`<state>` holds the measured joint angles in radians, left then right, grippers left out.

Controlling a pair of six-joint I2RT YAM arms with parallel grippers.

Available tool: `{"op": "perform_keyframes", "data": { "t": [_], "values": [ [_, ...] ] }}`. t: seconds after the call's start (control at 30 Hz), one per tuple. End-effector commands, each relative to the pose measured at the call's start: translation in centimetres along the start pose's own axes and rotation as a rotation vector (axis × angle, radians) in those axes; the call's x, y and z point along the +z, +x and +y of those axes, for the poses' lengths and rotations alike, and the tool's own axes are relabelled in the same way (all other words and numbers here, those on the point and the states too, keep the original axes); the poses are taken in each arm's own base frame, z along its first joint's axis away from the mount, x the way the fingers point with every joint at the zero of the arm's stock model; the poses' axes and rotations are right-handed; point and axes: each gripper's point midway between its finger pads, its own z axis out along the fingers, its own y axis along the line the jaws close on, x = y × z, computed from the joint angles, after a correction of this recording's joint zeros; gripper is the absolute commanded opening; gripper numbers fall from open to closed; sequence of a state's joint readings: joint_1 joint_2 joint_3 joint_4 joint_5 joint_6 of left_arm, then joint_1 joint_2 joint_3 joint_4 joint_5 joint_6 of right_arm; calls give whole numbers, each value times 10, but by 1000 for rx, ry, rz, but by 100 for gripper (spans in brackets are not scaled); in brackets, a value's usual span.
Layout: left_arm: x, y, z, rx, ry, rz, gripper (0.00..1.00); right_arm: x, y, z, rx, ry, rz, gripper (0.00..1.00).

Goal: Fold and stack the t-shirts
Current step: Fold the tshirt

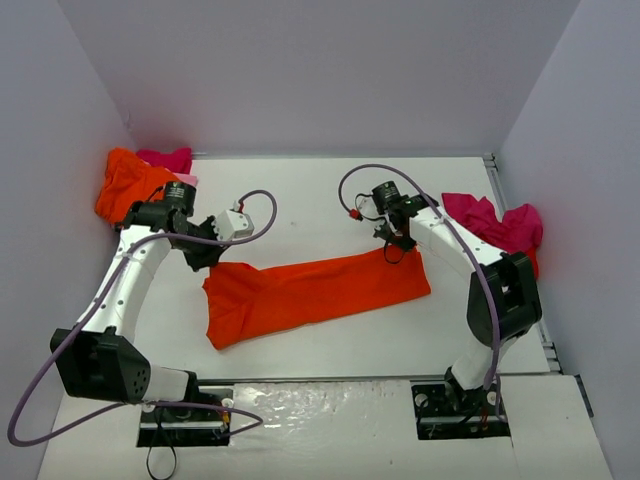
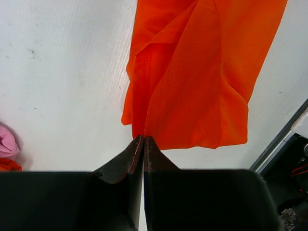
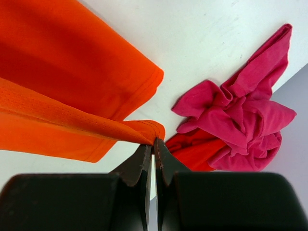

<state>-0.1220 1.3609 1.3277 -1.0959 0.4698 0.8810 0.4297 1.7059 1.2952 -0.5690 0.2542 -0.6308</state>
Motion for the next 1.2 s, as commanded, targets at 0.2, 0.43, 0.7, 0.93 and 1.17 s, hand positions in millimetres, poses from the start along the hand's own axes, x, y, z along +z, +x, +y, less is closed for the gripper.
{"op": "perform_keyframes", "data": {
  "t": [0.2,0.43,0.7,0.93,1.17],
  "values": [
    [-3,-16,42,34,-126,-60,0,8,-2,-25,21,62,51,0],
    [4,-17,52,28,-129,-55,0,21,9,-24,23,54,125,0],
    [12,-17,55,25,-120,-56,0,-8,21,-35,69,77,114,0],
    [10,-18,53,30,-131,-73,0,-54,27,-37,118,72,51,0],
    [2,-25,51,43,-137,-96,0,-76,33,-20,111,66,58,0]
  ]
}}
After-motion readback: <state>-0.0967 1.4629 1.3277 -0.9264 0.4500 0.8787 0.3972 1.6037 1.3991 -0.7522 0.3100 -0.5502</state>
